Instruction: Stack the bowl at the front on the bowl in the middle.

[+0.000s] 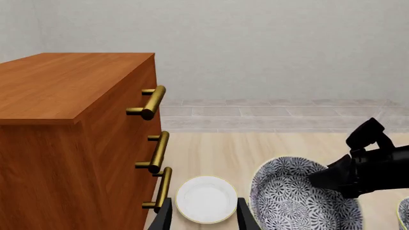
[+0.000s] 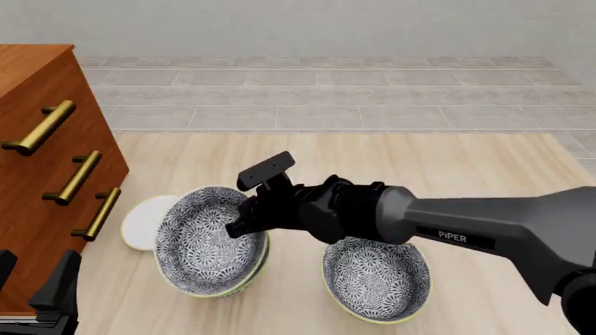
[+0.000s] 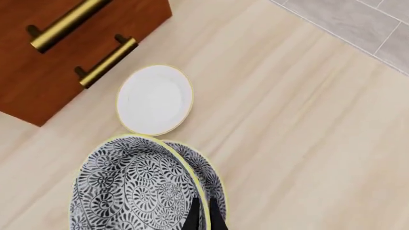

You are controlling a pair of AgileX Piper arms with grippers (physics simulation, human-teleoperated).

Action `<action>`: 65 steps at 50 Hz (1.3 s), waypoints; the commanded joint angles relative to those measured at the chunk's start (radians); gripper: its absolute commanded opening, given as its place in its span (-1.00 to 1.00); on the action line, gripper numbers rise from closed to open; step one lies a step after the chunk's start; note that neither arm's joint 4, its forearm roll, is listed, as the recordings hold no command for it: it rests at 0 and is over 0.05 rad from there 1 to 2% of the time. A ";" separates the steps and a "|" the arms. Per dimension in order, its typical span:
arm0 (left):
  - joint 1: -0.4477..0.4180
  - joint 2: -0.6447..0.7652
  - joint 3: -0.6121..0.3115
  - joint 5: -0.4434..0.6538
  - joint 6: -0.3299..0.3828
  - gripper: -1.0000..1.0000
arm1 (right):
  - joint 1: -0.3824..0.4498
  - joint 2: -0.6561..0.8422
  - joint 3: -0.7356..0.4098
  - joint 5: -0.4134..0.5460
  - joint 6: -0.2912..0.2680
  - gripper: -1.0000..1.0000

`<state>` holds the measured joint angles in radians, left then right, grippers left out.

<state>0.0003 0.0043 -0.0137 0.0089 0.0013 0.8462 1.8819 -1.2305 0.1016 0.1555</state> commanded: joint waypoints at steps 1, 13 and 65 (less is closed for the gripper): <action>0.001 0.000 0.001 -0.002 0.000 1.00 | -0.011 0.001 -0.012 -0.005 0.023 -1.00; 0.001 0.000 0.001 -0.002 0.001 1.00 | -0.028 0.019 -0.021 -0.013 0.023 -1.00; 0.001 0.000 0.001 -0.002 0.000 1.00 | -0.047 -0.204 0.078 0.014 -0.028 1.00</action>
<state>0.0003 0.0043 -0.0137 0.0089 0.0013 0.8075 1.7885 -1.2016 0.1027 0.1311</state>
